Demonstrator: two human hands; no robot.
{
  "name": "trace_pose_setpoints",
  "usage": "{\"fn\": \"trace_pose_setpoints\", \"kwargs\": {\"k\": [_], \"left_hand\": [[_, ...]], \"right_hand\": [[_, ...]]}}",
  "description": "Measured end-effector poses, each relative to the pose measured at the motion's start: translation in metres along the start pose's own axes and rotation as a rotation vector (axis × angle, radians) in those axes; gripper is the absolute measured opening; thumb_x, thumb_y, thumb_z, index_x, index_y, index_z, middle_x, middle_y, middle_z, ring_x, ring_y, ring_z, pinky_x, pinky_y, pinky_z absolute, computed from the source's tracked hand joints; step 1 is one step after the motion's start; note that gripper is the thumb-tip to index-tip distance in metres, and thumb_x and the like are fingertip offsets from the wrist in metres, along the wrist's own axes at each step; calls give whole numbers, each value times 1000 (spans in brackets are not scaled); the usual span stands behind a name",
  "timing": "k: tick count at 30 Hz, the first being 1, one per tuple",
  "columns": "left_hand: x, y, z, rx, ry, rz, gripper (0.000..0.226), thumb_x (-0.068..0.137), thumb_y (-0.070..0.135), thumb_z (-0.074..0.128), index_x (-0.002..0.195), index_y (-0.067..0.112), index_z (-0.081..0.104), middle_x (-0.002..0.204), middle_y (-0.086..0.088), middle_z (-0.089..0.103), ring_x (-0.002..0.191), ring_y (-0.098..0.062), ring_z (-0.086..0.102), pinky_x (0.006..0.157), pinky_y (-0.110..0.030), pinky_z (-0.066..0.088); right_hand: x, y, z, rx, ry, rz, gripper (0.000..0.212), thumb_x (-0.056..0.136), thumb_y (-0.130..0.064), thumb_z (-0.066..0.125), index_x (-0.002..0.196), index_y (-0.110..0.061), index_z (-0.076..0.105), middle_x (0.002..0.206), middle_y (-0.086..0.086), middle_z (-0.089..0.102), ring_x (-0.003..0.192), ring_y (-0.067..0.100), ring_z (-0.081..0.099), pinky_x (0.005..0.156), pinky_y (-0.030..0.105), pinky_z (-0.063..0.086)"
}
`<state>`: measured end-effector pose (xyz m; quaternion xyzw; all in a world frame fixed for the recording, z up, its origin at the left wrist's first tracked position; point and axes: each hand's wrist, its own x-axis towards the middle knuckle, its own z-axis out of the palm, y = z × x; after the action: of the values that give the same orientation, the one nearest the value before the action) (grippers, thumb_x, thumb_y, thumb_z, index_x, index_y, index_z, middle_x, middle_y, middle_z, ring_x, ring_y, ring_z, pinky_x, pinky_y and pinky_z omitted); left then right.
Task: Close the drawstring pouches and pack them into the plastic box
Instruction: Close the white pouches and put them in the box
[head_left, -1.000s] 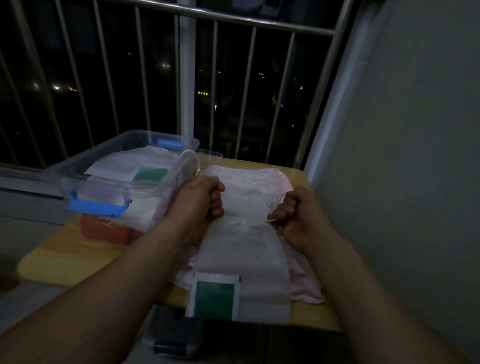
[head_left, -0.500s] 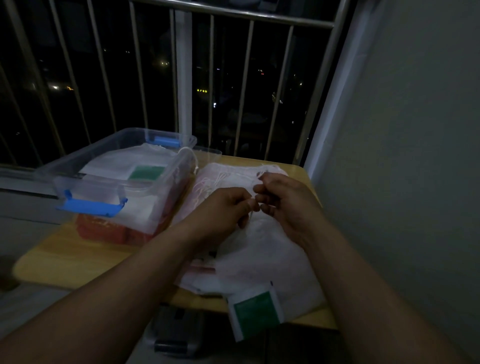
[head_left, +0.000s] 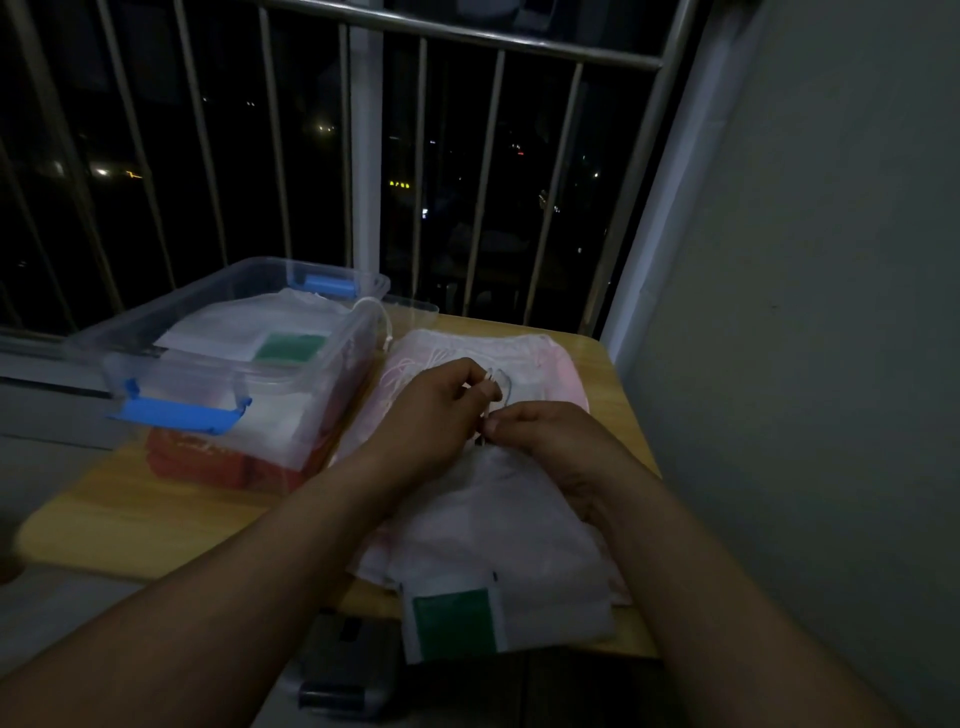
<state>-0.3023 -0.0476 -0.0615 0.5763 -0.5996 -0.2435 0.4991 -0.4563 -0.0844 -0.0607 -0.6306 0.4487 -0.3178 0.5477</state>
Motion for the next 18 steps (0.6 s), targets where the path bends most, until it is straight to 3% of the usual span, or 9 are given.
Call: {"fn": "trace_pose_setpoints", "kwargs": {"k": [3,6,9,11,13,16,18], "left_hand": [[0,1,-1,-12,34,21,22,104,23,56,93,10,70,66,3,63,54,2,56,54,-10,42],[3,-4,-3,-55,113,-14,25,107,23,51,96,10,70,71,-3,64,57,0,61,56,-13,45],[6,-11,-4,-22,161,-55,31,108,31,47,94,16,70,71,-2,66,65,-14,62,66,-34,51],[7,-12,-6,-73,146,-83,32,108,31,45,95,16,69,71,-3,66,65,-18,60,66,-39,51],[9,-8,-9,-175,132,-104,30,109,29,45,98,14,69,70,-2,65,63,-17,58,63,-37,50],[14,2,-17,-408,99,-157,27,109,23,45,104,8,68,72,-2,67,62,-15,59,63,-30,55],[16,5,-20,-531,55,-166,27,109,19,45,108,5,68,81,-7,71,69,-18,65,68,-28,59]], "right_hand": [[2,3,3,236,-52,96,14,93,-9,70,87,-10,82,97,18,77,95,31,73,99,45,56],[5,4,8,453,-80,130,16,96,-10,67,104,0,76,106,23,74,94,30,71,98,44,55],[3,3,11,552,-104,145,16,100,-14,63,95,-5,75,96,14,75,84,24,71,89,40,57],[3,3,10,597,-131,176,15,99,-13,63,90,-6,73,86,12,72,76,24,69,81,37,58],[1,2,10,515,-122,173,15,95,-13,67,85,-5,74,82,13,71,72,25,67,79,38,57],[-1,-1,11,98,-83,70,17,77,-29,77,74,-13,80,80,10,74,82,28,67,91,48,55],[-3,-2,14,-51,-96,23,20,73,-35,76,70,-16,80,79,6,75,85,26,67,96,50,54]]}}
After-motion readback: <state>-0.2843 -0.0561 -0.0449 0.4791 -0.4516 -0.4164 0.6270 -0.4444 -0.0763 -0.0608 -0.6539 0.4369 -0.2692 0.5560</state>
